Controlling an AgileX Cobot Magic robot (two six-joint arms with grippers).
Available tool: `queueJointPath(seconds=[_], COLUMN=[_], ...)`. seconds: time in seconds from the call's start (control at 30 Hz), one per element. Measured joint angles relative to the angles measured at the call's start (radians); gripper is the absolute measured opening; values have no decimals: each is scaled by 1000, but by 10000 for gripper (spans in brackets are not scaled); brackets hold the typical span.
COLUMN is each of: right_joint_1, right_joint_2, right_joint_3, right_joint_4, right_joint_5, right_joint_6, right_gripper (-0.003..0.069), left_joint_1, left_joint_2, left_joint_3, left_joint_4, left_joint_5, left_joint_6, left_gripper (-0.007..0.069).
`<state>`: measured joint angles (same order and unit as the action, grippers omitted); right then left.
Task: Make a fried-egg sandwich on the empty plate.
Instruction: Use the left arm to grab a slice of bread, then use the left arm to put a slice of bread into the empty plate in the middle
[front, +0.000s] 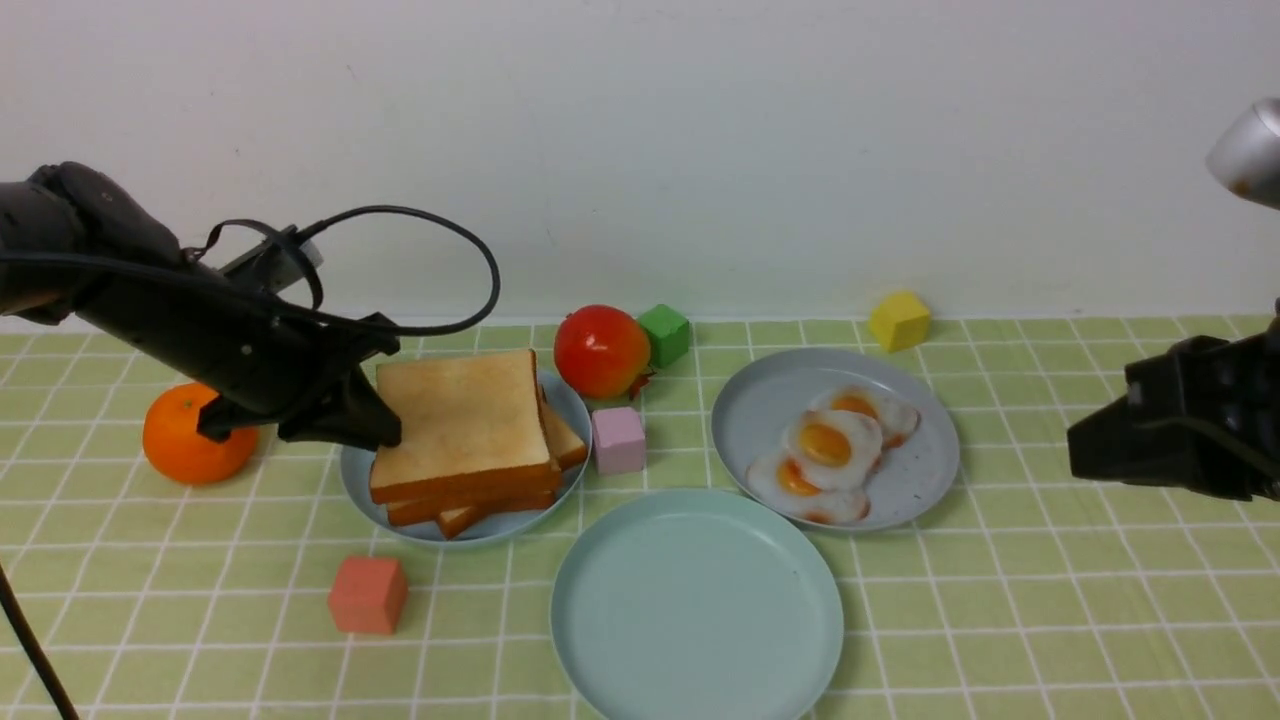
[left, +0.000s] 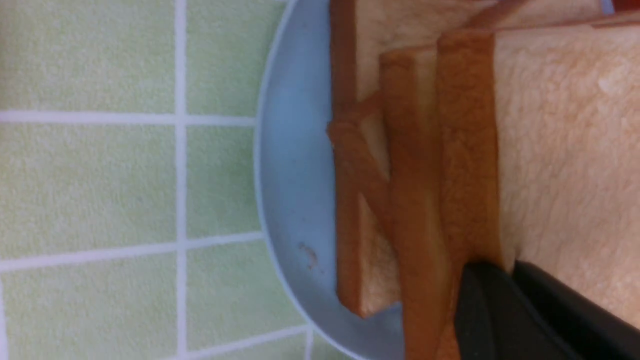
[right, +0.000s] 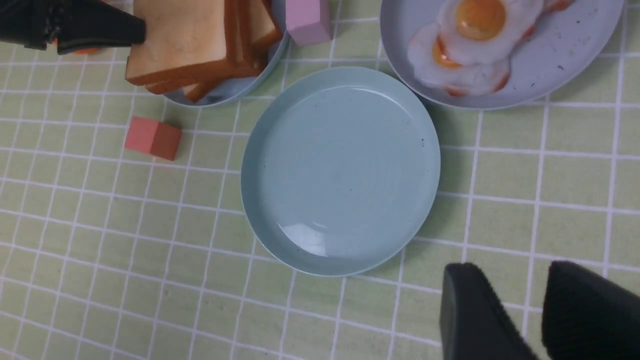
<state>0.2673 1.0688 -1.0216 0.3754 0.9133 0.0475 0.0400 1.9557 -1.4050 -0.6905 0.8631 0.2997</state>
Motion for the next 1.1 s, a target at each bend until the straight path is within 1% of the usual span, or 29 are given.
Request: queueJointPath(seconds=[0.1, 0.27, 0.3, 0.33, 0.37, 0.47, 0.53, 0.67, 0.77, 0.9, 0.97, 1.0, 1.03, 1.1], right_joint_1=[0, 0, 0, 0, 0, 0, 0, 0, 0, 0, 0, 0, 0, -8], right_joint_2=[0, 0, 0, 0, 0, 0, 0, 0, 0, 0, 1, 1, 9, 29], right_joint_3=[0, 0, 0, 0, 0, 0, 0, 0, 0, 0, 0, 0, 0, 0], right_joint_4=[0, 0, 0, 0, 0, 0, 0, -12, -24, -27, -30, -32, -43, -48], right_joint_5=[7, 15, 15, 15, 11, -2, -7, -23, -33, -54, -77, -80, -107, -145], right_joint_6=[0, 0, 0, 0, 0, 0, 0, 0, 1, 2, 7, 7, 19, 36], right_gripper=[241, 241, 241, 241, 241, 241, 241, 241, 241, 241, 241, 241, 241, 241], left_joint_1=[0, -49, -92, -105, -160, -264, -315, -371, -390, -403, -404, -404, -404, -404], left_joint_2=[-43, -137, -157, -160, -164, -153, -135, -75, -47, -19, -18, -18, -18, -20], left_joint_3=[0, 51, 89, 100, 139, 221, 249, 262, 262, 262, 262, 262, 262, 262], left_joint_4=[-2, -96, -142, -153, -185, -210, -216, -224, -226, -210, -174, -166, -137, -114], left_joint_5=[24, 38, 33, 30, 16, -60, -112, -187, -220, -249, -248, -248, -239, -222], left_joint_6=[7, 69, 89, 92, 100, 105, 106, 100, 82, 40, 1, -5, -25, -39], left_gripper=[0, 0, 0, 0, 0, 0, 0, 0, 8, 54, 120, 125, 176, 248])
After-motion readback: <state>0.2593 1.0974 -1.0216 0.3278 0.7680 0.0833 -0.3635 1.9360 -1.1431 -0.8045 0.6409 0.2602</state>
